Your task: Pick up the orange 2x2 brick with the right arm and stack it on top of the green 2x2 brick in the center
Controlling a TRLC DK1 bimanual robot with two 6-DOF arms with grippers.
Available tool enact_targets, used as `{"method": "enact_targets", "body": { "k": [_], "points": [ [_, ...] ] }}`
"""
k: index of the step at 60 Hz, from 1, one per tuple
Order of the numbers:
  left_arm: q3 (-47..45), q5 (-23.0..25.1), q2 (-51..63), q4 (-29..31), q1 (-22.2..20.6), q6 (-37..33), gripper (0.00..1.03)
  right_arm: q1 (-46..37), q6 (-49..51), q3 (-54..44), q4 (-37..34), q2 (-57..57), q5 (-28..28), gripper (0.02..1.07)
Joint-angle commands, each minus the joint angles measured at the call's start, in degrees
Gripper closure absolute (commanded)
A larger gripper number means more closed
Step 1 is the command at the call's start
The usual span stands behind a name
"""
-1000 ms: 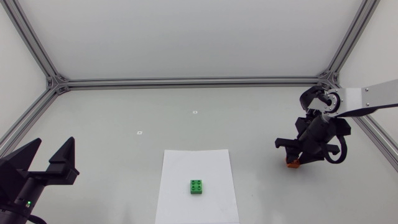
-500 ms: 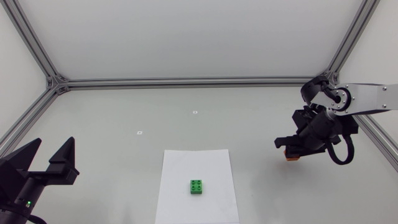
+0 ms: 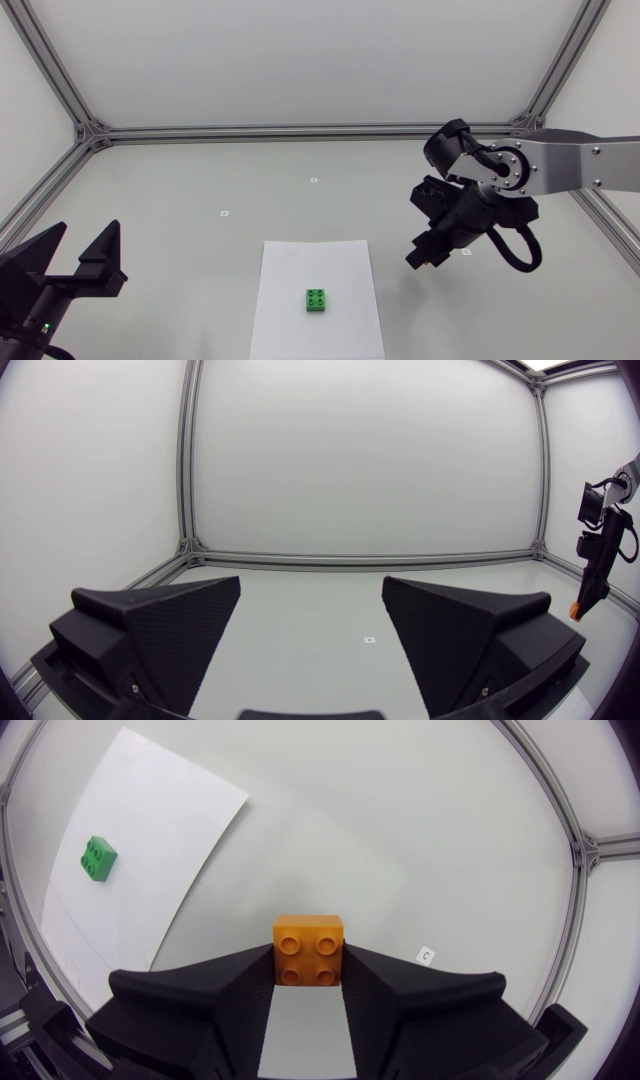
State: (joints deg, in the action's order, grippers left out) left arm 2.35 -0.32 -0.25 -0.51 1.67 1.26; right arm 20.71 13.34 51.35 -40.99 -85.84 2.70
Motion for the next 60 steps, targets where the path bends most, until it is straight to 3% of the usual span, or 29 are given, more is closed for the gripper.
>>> {"method": "enact_targets", "body": {
  "k": [1, 7, 19, 37, 60],
  "points": [
    [-2.3, 0.2, -0.5, 0.9, 0.1, -0.7, 0.04, 3.2, 1.7, -0.5, -2.7, 1.2, 0.3, 0.78],
    [-2.3, 0.2, -0.5, 0.8, 0.1, -0.7, 0.04, 7.8, 4.0, 1.5, -6.5, 1.5, -0.9, 0.79],
    [-2.3, 0.2, -0.5, 0.9, 0.1, -0.7, 0.04, 16.6, 10.0, 1.7, -6.9, 2.5, -1.9, 0.87],
    [-2.3, 0.3, -0.5, 0.9, 0.1, -0.7, 0.04, 29.0, 13.8, 4.7, -6.8, -1.1, -2.3, 0.87],
    [-2.3, 0.2, -0.5, 0.9, 0.1, -0.7, 0.04, 31.7, 18.5, 13.0, -5.9, -10.0, -2.3, 0.87]
  ]
}}
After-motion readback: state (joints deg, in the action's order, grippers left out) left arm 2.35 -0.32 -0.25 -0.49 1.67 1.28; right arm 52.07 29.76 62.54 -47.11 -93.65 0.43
